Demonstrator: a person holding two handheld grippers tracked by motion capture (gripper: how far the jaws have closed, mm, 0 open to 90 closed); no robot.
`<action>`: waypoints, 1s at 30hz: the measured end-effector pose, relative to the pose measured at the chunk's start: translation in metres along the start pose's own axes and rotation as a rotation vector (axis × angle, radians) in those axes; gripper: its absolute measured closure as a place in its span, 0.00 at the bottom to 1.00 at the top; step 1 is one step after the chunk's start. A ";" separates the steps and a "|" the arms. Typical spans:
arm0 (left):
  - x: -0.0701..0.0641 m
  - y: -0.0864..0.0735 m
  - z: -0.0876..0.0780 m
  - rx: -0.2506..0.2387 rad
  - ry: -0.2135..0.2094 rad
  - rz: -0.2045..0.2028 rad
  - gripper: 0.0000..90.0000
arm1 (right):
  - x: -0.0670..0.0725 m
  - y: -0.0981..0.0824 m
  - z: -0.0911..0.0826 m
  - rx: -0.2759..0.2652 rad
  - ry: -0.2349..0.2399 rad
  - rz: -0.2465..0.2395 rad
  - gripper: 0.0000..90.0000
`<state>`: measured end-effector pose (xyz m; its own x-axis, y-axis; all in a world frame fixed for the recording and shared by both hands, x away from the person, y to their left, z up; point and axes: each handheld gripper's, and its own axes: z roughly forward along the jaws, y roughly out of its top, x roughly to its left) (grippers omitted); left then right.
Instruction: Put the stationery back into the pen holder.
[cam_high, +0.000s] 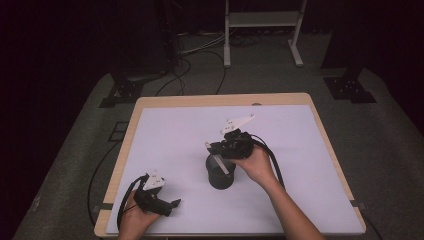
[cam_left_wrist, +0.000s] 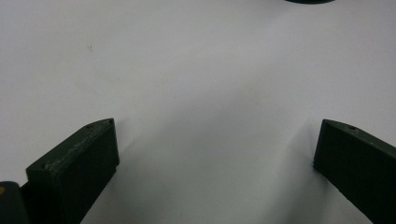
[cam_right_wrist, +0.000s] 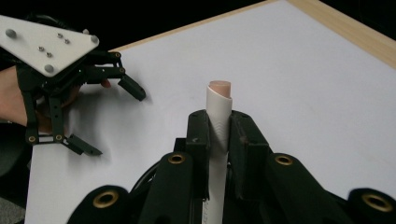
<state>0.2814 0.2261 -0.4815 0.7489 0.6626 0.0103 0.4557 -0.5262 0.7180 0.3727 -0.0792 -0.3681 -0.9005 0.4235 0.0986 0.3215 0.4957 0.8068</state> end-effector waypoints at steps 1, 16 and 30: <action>0.000 0.000 0.000 0.000 0.000 0.000 0.00 | 0.000 -0.001 0.000 0.001 0.000 0.000 0.86; 0.000 0.000 0.000 0.000 0.001 0.004 0.00 | 0.005 -0.012 0.008 0.053 -0.012 -0.011 0.86; 0.000 0.000 0.000 0.000 0.002 0.004 0.00 | 0.001 -0.012 0.002 0.052 -0.037 0.006 0.58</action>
<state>0.2814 0.2261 -0.4814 0.7499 0.6613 0.0144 0.4528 -0.5291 0.7176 0.3684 -0.0835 -0.3787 -0.8874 0.4538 0.0811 0.3424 0.5311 0.7750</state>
